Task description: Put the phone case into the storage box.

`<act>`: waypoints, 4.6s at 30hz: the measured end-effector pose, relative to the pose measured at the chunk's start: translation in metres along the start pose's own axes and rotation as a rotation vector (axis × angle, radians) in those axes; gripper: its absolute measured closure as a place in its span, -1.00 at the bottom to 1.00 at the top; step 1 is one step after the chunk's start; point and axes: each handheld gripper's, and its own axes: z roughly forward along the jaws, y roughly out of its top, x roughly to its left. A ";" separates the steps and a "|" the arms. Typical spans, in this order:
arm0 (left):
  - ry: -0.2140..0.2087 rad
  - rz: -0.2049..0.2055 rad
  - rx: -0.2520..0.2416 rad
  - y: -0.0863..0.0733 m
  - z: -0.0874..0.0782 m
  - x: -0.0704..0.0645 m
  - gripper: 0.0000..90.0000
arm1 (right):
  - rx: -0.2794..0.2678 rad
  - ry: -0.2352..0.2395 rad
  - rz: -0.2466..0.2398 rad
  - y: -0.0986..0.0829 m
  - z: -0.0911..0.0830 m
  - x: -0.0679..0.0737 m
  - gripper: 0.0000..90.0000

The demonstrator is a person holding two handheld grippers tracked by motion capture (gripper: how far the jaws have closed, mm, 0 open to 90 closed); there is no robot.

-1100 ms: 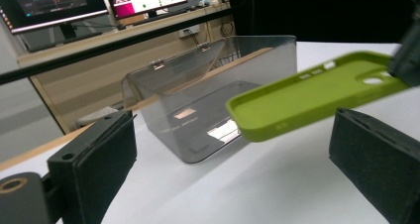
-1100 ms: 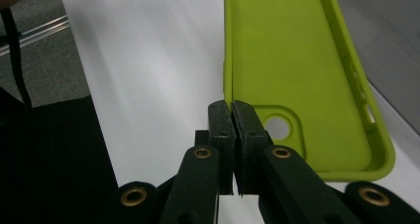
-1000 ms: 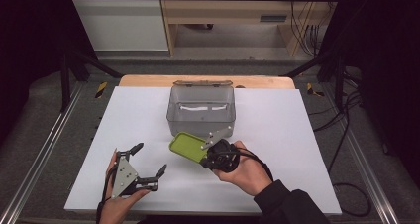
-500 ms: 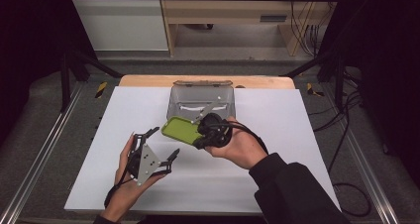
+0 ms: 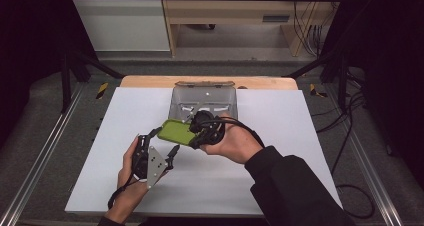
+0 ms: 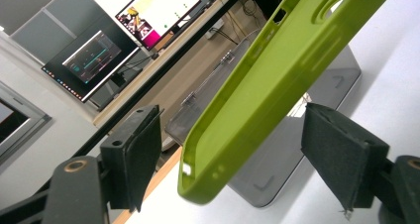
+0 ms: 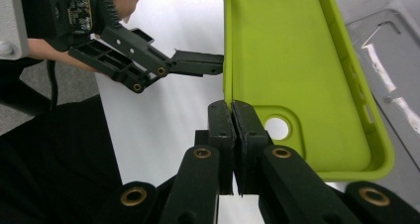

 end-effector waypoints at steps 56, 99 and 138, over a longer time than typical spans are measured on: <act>-0.030 0.125 0.038 -0.011 0.005 -0.011 0.32 | 0.070 0.055 -0.064 0.006 -0.008 0.009 0.95; 0.107 -0.302 0.121 -0.035 -0.012 0.019 0.87 | -0.440 -0.225 0.110 -0.080 -0.018 0.010 -0.78; 0.100 -0.696 0.067 -0.019 -0.009 0.013 0.87 | -0.739 -0.447 0.278 -0.042 0.053 0.043 -0.78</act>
